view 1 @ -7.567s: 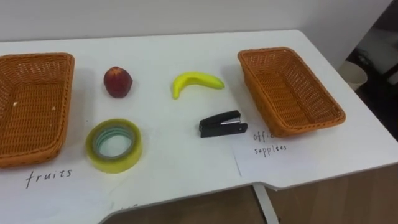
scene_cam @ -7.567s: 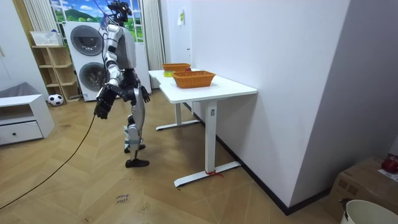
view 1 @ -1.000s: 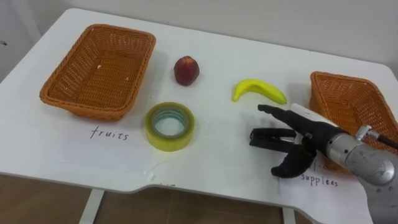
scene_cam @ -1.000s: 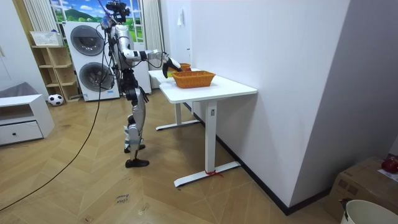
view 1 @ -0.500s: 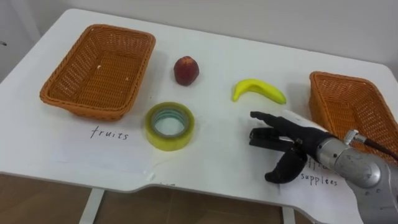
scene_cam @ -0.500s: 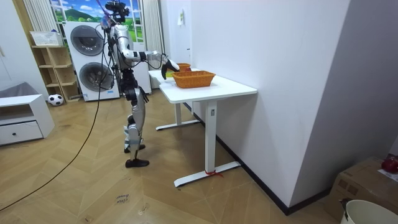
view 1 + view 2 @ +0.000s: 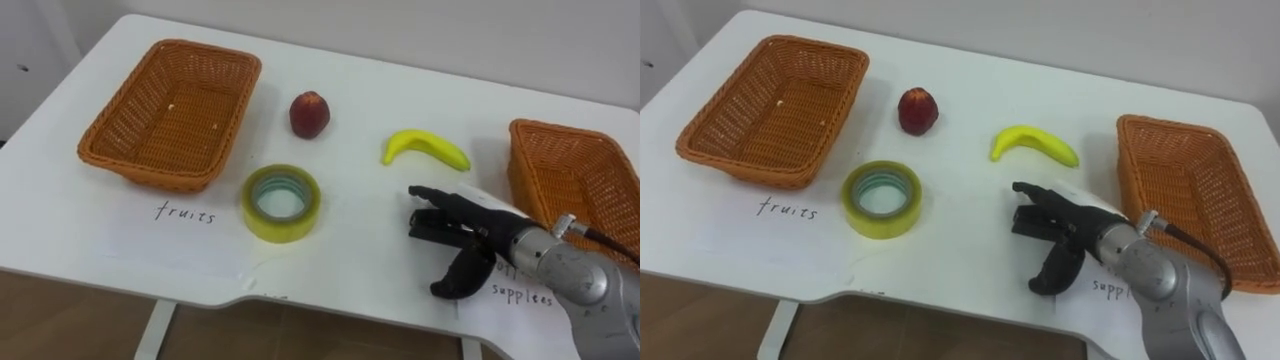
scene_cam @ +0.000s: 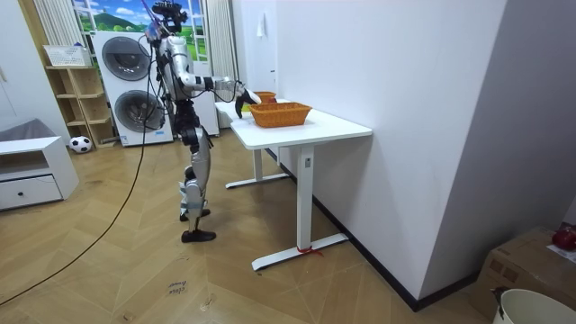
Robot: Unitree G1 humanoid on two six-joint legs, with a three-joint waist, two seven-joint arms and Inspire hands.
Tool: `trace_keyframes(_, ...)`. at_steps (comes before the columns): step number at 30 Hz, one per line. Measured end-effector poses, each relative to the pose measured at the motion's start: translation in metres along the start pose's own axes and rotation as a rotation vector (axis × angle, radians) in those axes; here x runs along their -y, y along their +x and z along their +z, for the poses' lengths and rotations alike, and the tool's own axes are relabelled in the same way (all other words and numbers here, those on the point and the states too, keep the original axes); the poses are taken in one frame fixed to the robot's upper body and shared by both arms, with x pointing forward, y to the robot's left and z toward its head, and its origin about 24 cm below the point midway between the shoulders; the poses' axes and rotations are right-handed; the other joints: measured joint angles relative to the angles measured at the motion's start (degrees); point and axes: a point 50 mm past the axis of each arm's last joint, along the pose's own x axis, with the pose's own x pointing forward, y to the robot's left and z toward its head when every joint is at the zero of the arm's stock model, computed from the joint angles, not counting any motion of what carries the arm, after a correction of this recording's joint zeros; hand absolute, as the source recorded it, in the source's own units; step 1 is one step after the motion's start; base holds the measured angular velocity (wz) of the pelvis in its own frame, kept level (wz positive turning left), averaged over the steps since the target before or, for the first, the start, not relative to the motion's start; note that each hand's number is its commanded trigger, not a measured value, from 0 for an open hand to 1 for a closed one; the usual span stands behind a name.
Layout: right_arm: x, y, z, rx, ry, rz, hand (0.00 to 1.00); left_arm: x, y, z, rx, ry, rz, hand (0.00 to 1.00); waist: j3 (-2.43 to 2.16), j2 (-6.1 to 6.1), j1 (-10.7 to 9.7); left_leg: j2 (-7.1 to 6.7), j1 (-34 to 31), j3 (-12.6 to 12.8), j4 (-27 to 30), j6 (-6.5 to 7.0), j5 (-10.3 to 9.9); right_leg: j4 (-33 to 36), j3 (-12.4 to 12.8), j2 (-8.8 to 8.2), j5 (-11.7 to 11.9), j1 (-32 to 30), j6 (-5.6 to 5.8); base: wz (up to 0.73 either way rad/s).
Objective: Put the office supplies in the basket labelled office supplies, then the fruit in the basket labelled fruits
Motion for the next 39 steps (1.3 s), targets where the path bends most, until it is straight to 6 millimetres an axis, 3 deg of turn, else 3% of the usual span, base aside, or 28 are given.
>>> trace_keyframes(9,0.0,0.003,-0.007,-0.062,-0.045,-0.05,0.0,0.001,0.0,-0.001,-0.003,-0.02,-0.001,0.0,-0.35,-0.5,-0.01,-0.03,-0.12,-0.06,0.05,0.0,0.0,0.01,-0.12,0.0,0.0,-0.08,0.0,0.0)
trace_keyframes(21,0.001,0.006,-0.009,-0.068,-0.034,-0.068,0.0,0.0,0.0,-0.001,-0.005,-0.03,0.001,0.0,0.12,-1.1,0.02,-0.05,-0.27,-0.17,0.02,0.01,-0.01,0.01,-0.16,-0.01,0.0,-0.22,0.0,0.0)
trace_keyframes(39,0.005,0.013,-0.009,-0.056,0.005,-0.059,0.0,0.001,0.001,0.0,-0.006,-0.042,-0.001,0.0,0.25,-0.95,0.2,-0.02,-0.66,-0.59,0.17,0.01,0.0,0.0,-0.13,0.02,0.0,-0.36,0.0,0.01)
